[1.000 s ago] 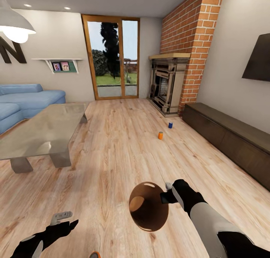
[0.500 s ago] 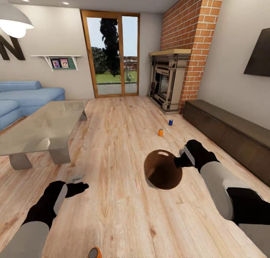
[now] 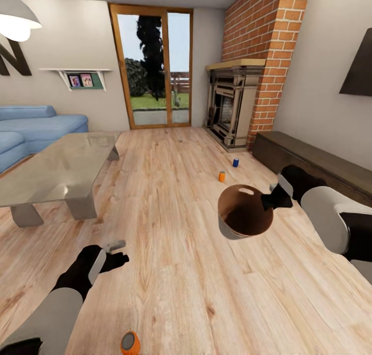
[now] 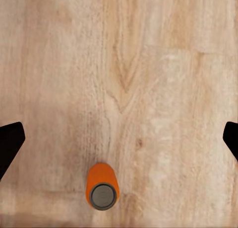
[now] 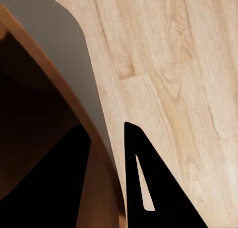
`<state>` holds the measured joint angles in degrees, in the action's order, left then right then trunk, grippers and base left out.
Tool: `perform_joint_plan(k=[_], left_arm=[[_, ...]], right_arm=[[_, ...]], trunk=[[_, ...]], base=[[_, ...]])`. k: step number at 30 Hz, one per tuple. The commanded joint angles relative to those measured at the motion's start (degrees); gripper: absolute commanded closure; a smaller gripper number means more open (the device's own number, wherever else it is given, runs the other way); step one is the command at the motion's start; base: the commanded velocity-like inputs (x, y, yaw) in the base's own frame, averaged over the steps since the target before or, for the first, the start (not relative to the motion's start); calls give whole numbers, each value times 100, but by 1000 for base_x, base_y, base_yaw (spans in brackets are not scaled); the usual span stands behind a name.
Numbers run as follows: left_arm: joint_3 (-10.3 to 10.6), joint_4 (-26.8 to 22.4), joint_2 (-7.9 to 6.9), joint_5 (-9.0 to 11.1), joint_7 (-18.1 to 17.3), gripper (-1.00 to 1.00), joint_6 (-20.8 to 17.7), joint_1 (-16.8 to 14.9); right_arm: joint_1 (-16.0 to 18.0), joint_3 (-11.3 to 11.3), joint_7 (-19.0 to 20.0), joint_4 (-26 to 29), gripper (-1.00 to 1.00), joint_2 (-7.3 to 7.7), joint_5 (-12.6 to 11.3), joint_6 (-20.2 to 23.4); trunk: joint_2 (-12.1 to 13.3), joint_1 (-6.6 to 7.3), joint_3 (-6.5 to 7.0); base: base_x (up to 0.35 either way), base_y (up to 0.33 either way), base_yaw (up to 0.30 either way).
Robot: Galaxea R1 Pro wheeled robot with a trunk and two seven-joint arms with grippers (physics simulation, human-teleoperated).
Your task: Put the three can of soda from the living room inside the tash can in the kitchen.
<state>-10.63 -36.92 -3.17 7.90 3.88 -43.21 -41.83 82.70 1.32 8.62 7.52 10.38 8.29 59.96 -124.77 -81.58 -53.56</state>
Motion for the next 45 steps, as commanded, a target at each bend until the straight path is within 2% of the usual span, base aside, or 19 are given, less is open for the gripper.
perform_joint_plan(k=[1, 8, 14, 22, 25, 30, 45], left_arm=[[3, 33, 13, -6, 30, -100, -1, -3], [2, 306, 12, 1, 260, -100, -5, -8], [-4, 528, 31, 8, 275, -100, -15, -12], [-14, 584, 67, 9, 313, -100, -33, -15], [-12, 584, 158, 4, 314, -100, -36, -17], [-10, 590, 222, 2, 308, -100, -38, -16], [-9, 571, 238, 13, 341, -100, -29, -9]], right_arm=[[79, 50, -1, -48, 100, 12, -93, 4], [201, 45, -1, -162, 100, 42, -91, 4], [231, 50, -1, -178, 100, 67, -91, 4], [289, 52, -1, -228, 100, 71, -91, 4], [414, 52, -1, -462, 100, 75, -91, 4], [678, 58, -1, -870, 100, 76, -94, 4], [761, 51, 0, -1022, 100, 73, -101, 4]], trunk=[[-42, -22, -27], [-323, -175, -216], [-564, -307, -377], [-885, -483, -593], [-1005, -549, -674], [-1206, -659, -809], [-1206, -659, -944]], base=[[0, 0, 0], [0, 0, 0], [0, 0, 0], [0, 0, 0], [0, 0, 0], [0, 0, 0], [0, 0, 0]])
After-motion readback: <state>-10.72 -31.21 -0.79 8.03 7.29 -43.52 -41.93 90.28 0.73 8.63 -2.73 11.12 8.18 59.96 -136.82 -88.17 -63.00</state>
